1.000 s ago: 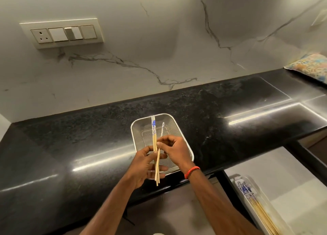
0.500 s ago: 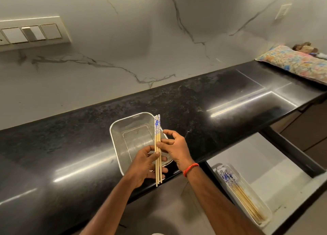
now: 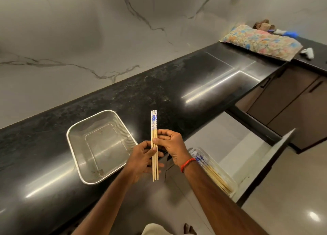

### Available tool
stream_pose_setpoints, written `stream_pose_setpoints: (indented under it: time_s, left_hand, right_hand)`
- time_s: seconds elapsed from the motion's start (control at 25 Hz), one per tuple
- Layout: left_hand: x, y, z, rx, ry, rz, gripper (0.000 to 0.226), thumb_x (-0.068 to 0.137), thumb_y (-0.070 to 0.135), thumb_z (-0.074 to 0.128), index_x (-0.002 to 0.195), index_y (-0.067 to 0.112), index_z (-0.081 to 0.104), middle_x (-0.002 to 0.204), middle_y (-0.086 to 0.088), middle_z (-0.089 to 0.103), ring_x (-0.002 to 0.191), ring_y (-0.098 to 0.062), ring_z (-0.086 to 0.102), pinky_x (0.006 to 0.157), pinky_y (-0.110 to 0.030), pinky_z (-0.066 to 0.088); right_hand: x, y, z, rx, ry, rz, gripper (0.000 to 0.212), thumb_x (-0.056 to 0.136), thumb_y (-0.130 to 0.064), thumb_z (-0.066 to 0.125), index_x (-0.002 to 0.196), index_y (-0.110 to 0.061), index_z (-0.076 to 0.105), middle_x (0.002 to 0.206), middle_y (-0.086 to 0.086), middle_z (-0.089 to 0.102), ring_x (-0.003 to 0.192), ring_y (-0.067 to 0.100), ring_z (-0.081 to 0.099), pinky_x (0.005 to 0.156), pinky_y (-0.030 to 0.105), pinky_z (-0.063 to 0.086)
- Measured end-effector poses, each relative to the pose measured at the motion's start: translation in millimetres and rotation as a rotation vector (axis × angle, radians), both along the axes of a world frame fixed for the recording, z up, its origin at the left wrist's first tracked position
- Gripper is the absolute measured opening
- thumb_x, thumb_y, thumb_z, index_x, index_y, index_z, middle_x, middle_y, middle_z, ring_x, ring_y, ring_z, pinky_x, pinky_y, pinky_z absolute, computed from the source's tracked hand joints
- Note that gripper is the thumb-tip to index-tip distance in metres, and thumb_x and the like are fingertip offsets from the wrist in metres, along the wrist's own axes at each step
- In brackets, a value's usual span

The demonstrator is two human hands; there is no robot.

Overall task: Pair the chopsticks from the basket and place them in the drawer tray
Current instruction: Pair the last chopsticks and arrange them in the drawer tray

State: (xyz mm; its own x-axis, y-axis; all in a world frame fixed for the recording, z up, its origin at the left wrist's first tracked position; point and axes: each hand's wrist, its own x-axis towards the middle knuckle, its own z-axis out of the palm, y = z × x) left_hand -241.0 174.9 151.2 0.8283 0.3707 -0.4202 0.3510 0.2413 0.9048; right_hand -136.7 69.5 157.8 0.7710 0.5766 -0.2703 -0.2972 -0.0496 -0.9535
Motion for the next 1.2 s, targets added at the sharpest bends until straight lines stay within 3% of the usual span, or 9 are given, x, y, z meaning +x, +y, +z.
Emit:
stream_pose_setpoints:
  time_s: [0.2, 0.4, 0.56, 0.92, 1.04, 1.12, 1.2]
  left_hand:
    - [26, -44, -10, 0.019, 0.001, -0.061, 0.014, 0.103, 0.018, 0.055, 0.115, 0.02, 0.061, 0.09, -0.011, 0.078, 0.075, -0.039, 0.077, 0.058, -0.043, 0.063]
    - [47, -84, -28, 0.021, 0.081, -0.109, 0.019, 0.096, 0.025, 0.066, 0.107, 0.011, 0.07, 0.09, -0.01, 0.08, 0.079, -0.033, 0.078, 0.069, -0.046, 0.065]
    - [56, -110, -47, -0.018, 0.132, -0.213, 0.017, 0.089, 0.02, 0.075, 0.102, 0.01, 0.073, 0.091, -0.01, 0.08, 0.081, -0.029, 0.078, 0.066, -0.036, 0.063]
    - [85, -151, -78, 0.002, 0.127, -0.206, 0.009, 0.088, 0.016, 0.077, 0.096, 0.014, 0.076, 0.087, -0.008, 0.08, 0.079, -0.028, 0.078, 0.065, -0.036, 0.063]
    - [93, -163, -84, -0.018, 0.158, -0.22, 0.012, 0.088, 0.017, 0.077, 0.087, 0.028, 0.08, 0.089, 0.001, 0.081, 0.082, -0.014, 0.078, 0.065, -0.029, 0.063]
    - [96, -168, -88, 0.067, 0.181, -0.255, 0.018, 0.089, 0.027, 0.076, 0.081, 0.044, 0.079, 0.093, 0.014, 0.08, 0.086, 0.0, 0.075, 0.069, -0.022, 0.058]
    - [95, -167, -98, 0.121, 0.227, -0.205, 0.006, 0.089, 0.037, 0.074, 0.086, 0.042, 0.075, 0.099, 0.016, 0.079, 0.088, 0.003, 0.073, 0.073, -0.021, 0.053]
  right_hand:
    - [14, -45, -10, -0.088, -0.048, 0.015, 0.037, 0.086, -0.01, 0.074, 0.121, -0.009, 0.065, 0.104, 0.009, 0.076, 0.095, 0.022, 0.074, 0.085, 0.04, 0.06]
    - [37, -92, -15, -0.175, -0.067, -0.034, 0.037, 0.087, -0.013, 0.074, 0.123, -0.004, 0.067, 0.109, 0.012, 0.075, 0.096, 0.024, 0.074, 0.088, 0.04, 0.06]
    - [61, -124, -16, -0.143, -0.012, -0.068, 0.033, 0.085, -0.003, 0.073, 0.117, 0.0, 0.068, 0.104, 0.018, 0.075, 0.087, 0.025, 0.075, 0.082, 0.036, 0.061]
    - [95, -165, -55, -0.185, -0.007, -0.025, 0.024, 0.088, -0.007, 0.071, 0.113, -0.006, 0.069, 0.092, 0.011, 0.078, 0.084, 0.025, 0.076, 0.078, 0.037, 0.062]
    - [112, -175, -71, -0.234, -0.025, 0.004, 0.023, 0.088, -0.006, 0.071, 0.111, -0.007, 0.07, 0.091, 0.012, 0.077, 0.084, 0.026, 0.076, 0.078, 0.042, 0.062]
    - [123, -183, -85, -0.317, -0.061, 0.018, 0.024, 0.086, -0.006, 0.073, 0.11, -0.007, 0.071, 0.09, 0.013, 0.077, 0.083, 0.026, 0.076, 0.08, 0.046, 0.062]
    - [133, -191, -103, -0.41, -0.092, 0.038, 0.022, 0.084, -0.006, 0.076, 0.106, -0.008, 0.074, 0.088, 0.012, 0.077, 0.082, 0.027, 0.075, 0.081, 0.048, 0.061]
